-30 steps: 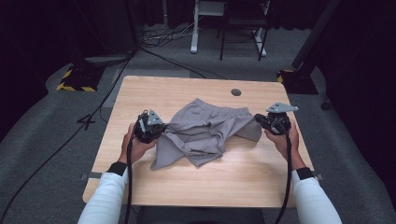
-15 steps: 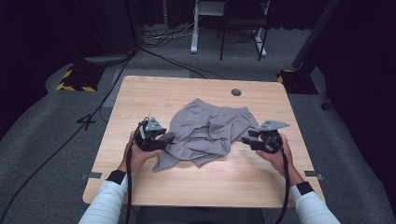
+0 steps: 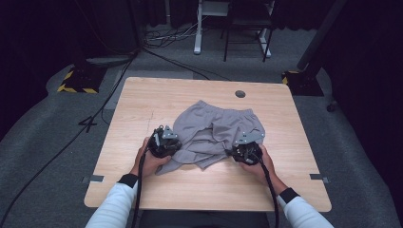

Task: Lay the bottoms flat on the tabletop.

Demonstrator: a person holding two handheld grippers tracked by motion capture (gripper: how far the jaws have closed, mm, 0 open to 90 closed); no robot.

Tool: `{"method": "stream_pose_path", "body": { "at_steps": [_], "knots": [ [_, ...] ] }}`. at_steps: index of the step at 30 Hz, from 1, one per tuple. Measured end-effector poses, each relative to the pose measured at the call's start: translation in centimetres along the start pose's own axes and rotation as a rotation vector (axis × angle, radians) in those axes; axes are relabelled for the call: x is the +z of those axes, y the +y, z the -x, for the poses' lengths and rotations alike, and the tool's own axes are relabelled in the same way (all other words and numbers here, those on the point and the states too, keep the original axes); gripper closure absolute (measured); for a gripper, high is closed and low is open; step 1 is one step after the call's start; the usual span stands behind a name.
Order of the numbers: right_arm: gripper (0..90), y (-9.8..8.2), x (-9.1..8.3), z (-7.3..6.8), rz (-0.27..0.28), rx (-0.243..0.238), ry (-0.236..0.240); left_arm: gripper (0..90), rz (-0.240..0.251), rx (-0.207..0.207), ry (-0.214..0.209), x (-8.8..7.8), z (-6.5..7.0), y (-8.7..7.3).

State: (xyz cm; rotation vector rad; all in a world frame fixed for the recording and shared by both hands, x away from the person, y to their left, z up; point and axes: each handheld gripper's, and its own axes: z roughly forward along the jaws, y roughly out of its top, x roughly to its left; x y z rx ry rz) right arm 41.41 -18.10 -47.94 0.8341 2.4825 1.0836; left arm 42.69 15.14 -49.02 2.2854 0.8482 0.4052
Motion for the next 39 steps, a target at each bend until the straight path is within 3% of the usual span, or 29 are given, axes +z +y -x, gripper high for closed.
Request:
{"method": "stream_pose_path", "body": {
  "at_steps": [2,5,10,14,18,19,23,25,27,29,30,34,35,36,39],
  "knots": [
    [84.0,0.3,-0.8,0.1,0.019,-0.009,-0.016,87.0,0.007,-0.005,0.023,-0.3,-0.2,-0.1],
    [84.5,0.9,-3.1,0.9,0.083,0.013,-0.050,88.2,0.026,-0.025,0.076,-0.9,-0.8,-0.1],
    [85.0,2.1,-8.2,3.0,0.228,0.085,-0.143,88.4,0.066,-0.057,0.104,-2.1,-2.2,0.3],
    [84.9,2.4,-10.8,5.2,0.285,0.144,-0.235,88.4,0.067,-0.059,0.131,-2.4,-3.0,0.6],
    [84.9,2.8,-11.2,6.9,0.299,0.171,-0.300,87.1,0.047,-0.042,0.166,-1.8,-3.5,1.0],
    [84.9,3.2,-11.0,7.4,0.287,0.155,-0.331,86.7,0.038,-0.033,0.178,-1.6,-3.5,1.0],
    [84.3,4.5,-9.5,8.8,0.266,0.163,-0.363,79.0,0.029,-0.048,0.182,-1.0,-3.3,1.1],
    [79.4,4.8,-8.4,9.1,0.254,0.162,-0.338,68.2,0.054,-0.051,0.178,-1.2,-2.8,1.4],
    [61.3,5.2,-6.8,9.0,0.203,0.146,-0.324,58.6,0.087,-0.051,0.152,-1.5,-2.3,1.7],
    [52.5,5.3,-5.8,8.5,0.153,0.121,-0.336,47.8,0.113,-0.026,0.136,-2.0,-1.1,2.2],
    [46.9,5.2,-5.3,8.1,0.137,0.115,-0.340,42.6,0.120,-0.012,0.104,-2.2,-0.6,2.4],
    [44.2,4.2,-5.3,6.8,0.144,0.115,-0.284,35.5,0.119,0.007,0.011,-2.0,0.7,2.3],
    [46.6,3.9,-5.5,6.4,0.152,0.114,-0.258,35.2,0.112,0.007,-0.011,-1.7,1.0,2.2],
    [49.1,3.5,-5.6,5.6,0.166,0.101,-0.200,35.2,0.107,0.004,-0.029,-1.5,1.2,2.1],
    [51.8,2.6,-4.7,2.9,0.117,-0.007,-0.062,35.4,0.097,-0.001,-0.109,-0.9,2.1,2.0]
  ]
}}
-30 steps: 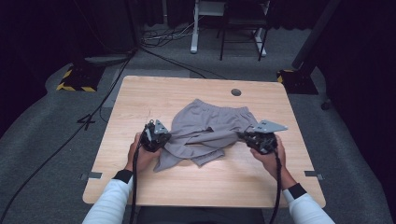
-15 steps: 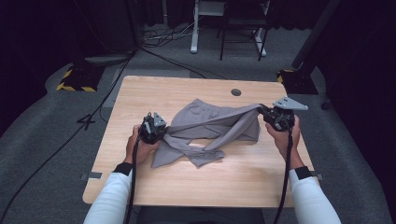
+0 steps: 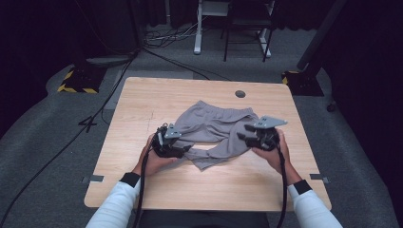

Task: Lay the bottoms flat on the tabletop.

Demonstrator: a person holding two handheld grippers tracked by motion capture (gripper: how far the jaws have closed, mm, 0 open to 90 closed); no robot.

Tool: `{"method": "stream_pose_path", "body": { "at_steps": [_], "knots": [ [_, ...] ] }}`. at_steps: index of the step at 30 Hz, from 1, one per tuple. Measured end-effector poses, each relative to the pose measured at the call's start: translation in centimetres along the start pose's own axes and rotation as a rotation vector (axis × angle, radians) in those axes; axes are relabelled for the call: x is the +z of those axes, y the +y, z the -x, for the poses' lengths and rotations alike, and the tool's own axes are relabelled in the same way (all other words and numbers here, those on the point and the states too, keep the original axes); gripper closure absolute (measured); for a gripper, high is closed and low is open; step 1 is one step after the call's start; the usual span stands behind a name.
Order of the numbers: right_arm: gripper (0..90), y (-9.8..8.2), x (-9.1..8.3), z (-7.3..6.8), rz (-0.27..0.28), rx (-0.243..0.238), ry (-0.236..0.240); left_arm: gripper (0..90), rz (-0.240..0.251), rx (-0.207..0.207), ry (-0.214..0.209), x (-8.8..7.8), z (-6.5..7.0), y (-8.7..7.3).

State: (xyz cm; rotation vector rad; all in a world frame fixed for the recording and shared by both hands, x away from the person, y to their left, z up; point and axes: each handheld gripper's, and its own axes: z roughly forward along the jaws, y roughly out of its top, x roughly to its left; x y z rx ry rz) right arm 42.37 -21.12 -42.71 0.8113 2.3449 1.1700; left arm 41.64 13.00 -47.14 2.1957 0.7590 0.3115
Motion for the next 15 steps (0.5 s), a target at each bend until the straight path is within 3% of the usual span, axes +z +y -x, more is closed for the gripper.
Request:
{"method": "stream_pose_path", "body": {
  "at_steps": [2,3,5,6,8,9,11,13,15],
  "knots": [
    [51.2,-0.5,1.1,-2.0,-0.044,-0.044,0.066,35.4,-0.020,0.022,-0.013,0.5,0.9,0.0],
    [50.2,-0.7,1.6,-2.6,-0.060,-0.061,0.088,35.5,-0.029,0.034,-0.044,0.7,1.4,0.0],
    [47.8,-1.0,3.1,-4.2,-0.108,-0.123,0.108,36.7,-0.032,0.059,-0.075,1.2,2.6,0.0],
    [47.2,-1.2,3.8,-4.6,-0.126,-0.124,0.119,36.8,-0.043,0.075,-0.089,1.5,3.1,0.0],
    [47.2,-1.6,4.9,-4.8,-0.161,-0.127,0.122,37.8,-0.061,0.098,-0.111,2.2,3.8,-0.1],
    [47.1,-1.9,5.3,-4.8,-0.182,-0.130,0.121,42.9,-0.083,0.119,-0.109,2.6,4.1,-0.1],
    [49.5,-2.4,5.7,-4.6,-0.201,-0.123,0.121,50.5,-0.074,0.121,-0.110,2.8,4.1,-0.3],
    [56.0,-2.6,5.7,-4.3,-0.194,-0.097,0.136,59.3,-0.074,0.125,-0.107,2.7,3.9,-0.3],
    [63.1,-2.7,5.4,-4.0,-0.200,-0.100,0.136,71.5,-0.075,0.134,-0.109,2.4,3.6,-0.5]
  ]
}}
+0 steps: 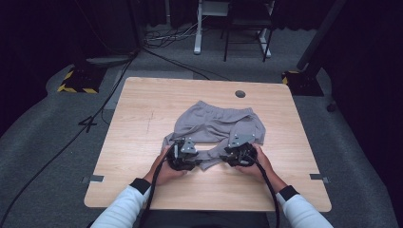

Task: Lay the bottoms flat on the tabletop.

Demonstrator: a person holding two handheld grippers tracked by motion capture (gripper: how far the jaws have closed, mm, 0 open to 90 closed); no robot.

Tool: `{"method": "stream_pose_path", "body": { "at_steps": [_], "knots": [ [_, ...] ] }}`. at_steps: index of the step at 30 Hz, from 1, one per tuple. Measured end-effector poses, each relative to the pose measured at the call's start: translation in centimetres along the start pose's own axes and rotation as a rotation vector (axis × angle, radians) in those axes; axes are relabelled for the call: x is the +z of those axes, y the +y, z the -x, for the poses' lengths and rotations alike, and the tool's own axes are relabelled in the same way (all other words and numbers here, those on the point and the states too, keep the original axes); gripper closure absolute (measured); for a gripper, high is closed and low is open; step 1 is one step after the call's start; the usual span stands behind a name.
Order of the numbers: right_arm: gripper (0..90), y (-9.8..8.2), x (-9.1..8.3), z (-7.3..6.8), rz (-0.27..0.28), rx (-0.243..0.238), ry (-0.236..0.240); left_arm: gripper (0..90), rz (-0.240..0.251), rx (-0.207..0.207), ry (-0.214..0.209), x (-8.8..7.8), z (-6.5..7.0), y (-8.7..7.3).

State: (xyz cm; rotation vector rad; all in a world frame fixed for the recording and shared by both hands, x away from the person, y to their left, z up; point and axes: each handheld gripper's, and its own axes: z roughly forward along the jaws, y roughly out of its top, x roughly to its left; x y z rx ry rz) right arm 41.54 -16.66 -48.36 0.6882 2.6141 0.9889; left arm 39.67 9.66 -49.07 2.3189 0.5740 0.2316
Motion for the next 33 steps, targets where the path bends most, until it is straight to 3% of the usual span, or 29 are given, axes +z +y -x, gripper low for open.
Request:
{"method": "stream_pose_path", "body": {
  "at_steps": [3,7,11,15,20,22,24,26,28,30,31,33],
  "knots": [
    [74.3,-0.4,-0.6,0.3,0.008,0.000,0.008,82.3,-0.009,0.006,-0.002,-0.7,-0.5,-0.2],
    [85.4,-0.6,-2.3,1.1,0.037,0.008,-0.009,84.8,-0.030,0.026,0.020,-1.6,-0.8,-0.5],
    [86.9,-1.3,-4.3,2.2,0.062,0.046,-0.061,85.0,-0.011,0.007,0.042,-3.4,-1.2,-1.5],
    [86.8,-2.1,-6.6,3.1,0.097,0.086,-0.111,84.8,0.004,-0.016,0.124,-6.1,-2.0,-2.9],
    [86.3,-3.7,-9.5,4.8,0.146,0.166,-0.186,84.3,0.036,-0.099,0.182,-9.1,-3.8,-4.9],
    [85.1,-4.5,-10.5,5.4,0.149,0.193,-0.231,80.1,0.041,-0.133,0.215,-9.8,-4.2,-5.5],
    [77.2,-5.2,-11.3,6.0,0.164,0.228,-0.265,76.6,0.072,-0.158,0.198,-10.4,-4.5,-6.0],
    [62.9,-5.8,-11.9,6.3,0.170,0.267,-0.297,68.3,0.079,-0.152,0.220,-10.7,-4.5,-6.0],
    [59.3,-6.3,-12.3,6.3,0.166,0.285,-0.345,63.4,0.104,-0.145,0.212,-10.9,-4.5,-5.8],
    [56.6,-6.5,-12.8,5.9,0.181,0.281,-0.348,54.5,0.119,-0.156,0.233,-11.0,-4.4,-5.3],
    [56.8,-6.6,-13.0,5.7,0.187,0.279,-0.348,52.4,0.128,-0.165,0.223,-10.9,-4.4,-4.9],
    [57.0,-6.7,-13.1,4.9,0.206,0.260,-0.306,46.1,0.132,-0.161,0.236,-10.6,-4.4,-4.3]
  ]
}}
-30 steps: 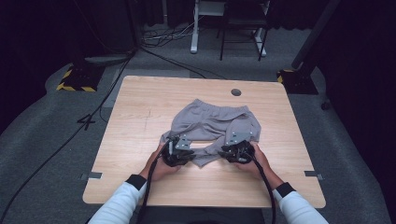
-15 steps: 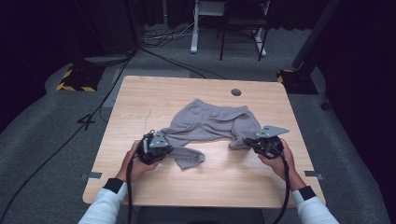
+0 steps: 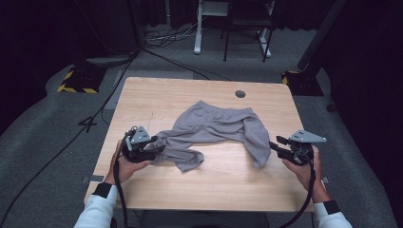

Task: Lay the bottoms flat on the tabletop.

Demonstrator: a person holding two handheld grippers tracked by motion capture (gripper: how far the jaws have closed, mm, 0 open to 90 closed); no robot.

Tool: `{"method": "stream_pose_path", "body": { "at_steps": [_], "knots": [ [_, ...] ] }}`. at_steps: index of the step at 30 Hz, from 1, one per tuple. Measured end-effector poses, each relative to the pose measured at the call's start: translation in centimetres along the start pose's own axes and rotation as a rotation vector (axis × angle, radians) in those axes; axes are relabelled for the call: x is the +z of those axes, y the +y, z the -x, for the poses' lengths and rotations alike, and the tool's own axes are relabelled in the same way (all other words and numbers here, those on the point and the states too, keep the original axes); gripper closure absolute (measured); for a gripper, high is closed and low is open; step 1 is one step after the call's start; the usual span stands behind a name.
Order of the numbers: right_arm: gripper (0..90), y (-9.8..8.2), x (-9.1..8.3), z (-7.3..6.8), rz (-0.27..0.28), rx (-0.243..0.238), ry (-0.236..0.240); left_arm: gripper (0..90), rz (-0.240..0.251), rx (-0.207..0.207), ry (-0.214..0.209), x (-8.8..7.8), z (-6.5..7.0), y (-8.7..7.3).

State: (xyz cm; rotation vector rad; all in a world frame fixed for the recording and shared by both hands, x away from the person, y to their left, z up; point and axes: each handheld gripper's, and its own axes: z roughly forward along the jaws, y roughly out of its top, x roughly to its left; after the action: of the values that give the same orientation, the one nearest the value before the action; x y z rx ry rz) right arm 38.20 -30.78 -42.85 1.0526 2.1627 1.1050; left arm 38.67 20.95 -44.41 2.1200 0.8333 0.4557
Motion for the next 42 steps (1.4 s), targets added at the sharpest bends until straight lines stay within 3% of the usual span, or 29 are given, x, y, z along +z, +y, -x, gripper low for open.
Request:
{"method": "stream_pose_path", "body": {
  "at_steps": [2,4,7,10,11,13,14,16,18,20,22,25,27,29,35,38,42],
  "knots": [
    [58.2,-0.1,-0.1,-0.9,-0.012,-0.029,0.018,42.8,0.009,-0.003,-0.010,0.6,0.3,0.6],
    [58.3,-0.3,-0.1,-1.8,-0.016,-0.040,0.067,37.8,0.008,-0.002,0.001,1.5,0.5,1.3],
    [52.3,-0.7,0.2,-2.8,-0.059,-0.059,0.061,33.8,-0.006,0.002,-0.007,2.8,0.4,2.1],
    [41.3,-1.8,1.0,-3.2,-0.092,0.012,0.089,33.0,-0.006,-0.035,-0.025,4.5,-0.1,2.6],
    [38.6,-2.3,1.4,-3.4,-0.121,0.013,0.096,33.1,-0.012,-0.060,-0.046,5.2,-0.2,2.7],
    [36.3,-3.1,2.1,-3.9,-0.163,0.007,0.095,32.8,-0.029,-0.067,-0.046,6.4,-0.2,2.9],
    [34.1,-3.5,2.4,-4.1,-0.180,0.010,0.109,32.8,-0.036,-0.063,-0.056,6.9,-0.1,3.0],
    [32.9,-3.8,2.9,-4.6,-0.220,-0.016,0.095,32.9,-0.057,-0.050,-0.036,7.9,0.1,3.1],
    [34.6,-3.9,3.1,-4.6,-0.223,-0.011,0.108,34.4,-0.078,-0.061,-0.051,8.8,0.2,3.1],
    [39.7,-4.1,3.3,-4.7,-0.242,-0.014,0.089,34.5,-0.103,-0.053,-0.038,9.4,0.5,3.0],
    [47.0,-4.3,3.2,-4.6,-0.239,-0.002,0.106,35.2,-0.115,-0.057,-0.057,9.9,0.7,2.6],
    [69.4,-4.2,2.9,-4.5,-0.240,-0.030,0.095,36.1,-0.170,-0.032,-0.056,10.8,1.3,2.1],
    [84.1,-4.2,2.9,-4.3,-0.254,-0.043,0.082,35.5,-0.162,-0.023,-0.042,10.9,1.8,2.0],
    [87.6,-4.2,2.7,-4.0,-0.250,-0.029,0.088,36.8,-0.158,-0.026,-0.038,10.8,1.9,1.9],
    [88.4,-3.4,0.5,-2.4,-0.185,-0.004,0.010,41.8,-0.162,-0.026,-0.033,10.1,1.6,1.5],
    [88.5,-3.1,-0.7,-1.2,-0.163,-0.002,-0.062,41.8,-0.176,-0.038,-0.017,9.3,1.0,1.0],
    [88.5,-3.0,-2.7,0.9,-0.103,0.059,-0.170,42.0,-0.186,-0.064,0.000,8.2,0.3,0.2]
  ]
}}
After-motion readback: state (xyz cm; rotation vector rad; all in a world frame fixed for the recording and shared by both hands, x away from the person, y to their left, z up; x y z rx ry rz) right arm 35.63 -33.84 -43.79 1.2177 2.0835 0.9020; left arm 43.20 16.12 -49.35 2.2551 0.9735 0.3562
